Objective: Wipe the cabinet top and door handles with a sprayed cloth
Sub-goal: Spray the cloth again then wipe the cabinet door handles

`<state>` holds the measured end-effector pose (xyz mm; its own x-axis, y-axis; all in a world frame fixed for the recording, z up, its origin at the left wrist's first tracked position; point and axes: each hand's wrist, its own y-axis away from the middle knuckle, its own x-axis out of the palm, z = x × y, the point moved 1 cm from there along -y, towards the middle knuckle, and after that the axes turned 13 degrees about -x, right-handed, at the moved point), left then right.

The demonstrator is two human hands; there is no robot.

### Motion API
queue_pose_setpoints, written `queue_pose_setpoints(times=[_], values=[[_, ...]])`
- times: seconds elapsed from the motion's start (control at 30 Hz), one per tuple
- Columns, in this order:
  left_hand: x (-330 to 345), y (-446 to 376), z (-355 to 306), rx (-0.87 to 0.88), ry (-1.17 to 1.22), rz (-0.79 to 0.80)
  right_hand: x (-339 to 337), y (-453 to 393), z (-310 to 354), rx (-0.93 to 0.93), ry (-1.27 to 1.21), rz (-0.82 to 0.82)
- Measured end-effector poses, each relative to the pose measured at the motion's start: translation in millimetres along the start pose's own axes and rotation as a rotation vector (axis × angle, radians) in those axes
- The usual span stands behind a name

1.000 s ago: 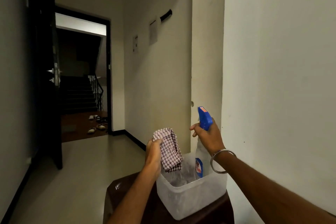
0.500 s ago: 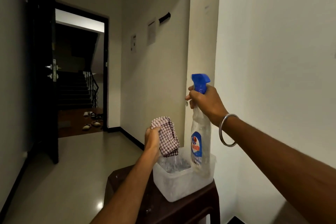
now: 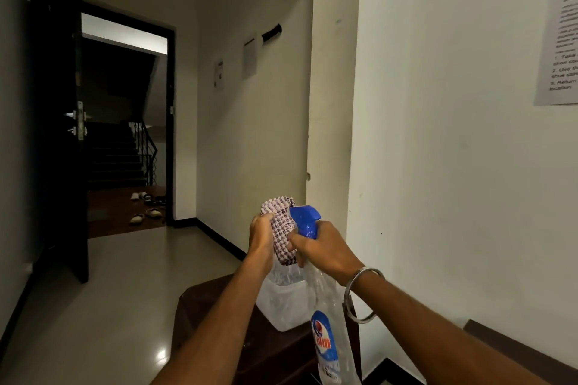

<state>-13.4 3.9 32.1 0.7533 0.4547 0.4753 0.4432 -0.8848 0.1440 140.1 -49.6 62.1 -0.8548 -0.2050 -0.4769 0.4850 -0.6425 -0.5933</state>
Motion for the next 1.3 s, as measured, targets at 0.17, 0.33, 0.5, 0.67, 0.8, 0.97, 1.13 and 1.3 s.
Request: queue_pose_setpoints(times=[0.17, 0.33, 0.5, 0.67, 0.8, 0.97, 1.13, 1.3], values=[[1, 3, 2, 0.011, -0.019, 0.008, 3, 0, 0, -0.018, 0.069, 0.004], [-1, 0, 6, 0.021, -0.049, 0.008, -2, 0, -5, -0.028, 0.06, -0.011], [-1, -1, 9, 0.02, -0.043, 0.0, -12, 2, -11, 0.006, 0.049, -0.064], [1, -2, 10, 0.021, -0.046, 0.0, -18, 4, -12, 0.022, 0.078, -0.038], [2, -1, 10, 0.017, -0.038, -0.003, -19, 9, -13, 0.003, 0.077, -0.02], [2, -3, 10, 0.008, -0.062, -0.011, -13, 26, -14, -0.005, 0.026, 0.082], [5, 2, 11, 0.021, -0.063, -0.001, -7, 37, -18, 0.031, 0.055, 0.071], [5, -1, 12, 0.017, -0.061, -0.01, -19, 38, -24, 0.058, 0.062, 0.0]])
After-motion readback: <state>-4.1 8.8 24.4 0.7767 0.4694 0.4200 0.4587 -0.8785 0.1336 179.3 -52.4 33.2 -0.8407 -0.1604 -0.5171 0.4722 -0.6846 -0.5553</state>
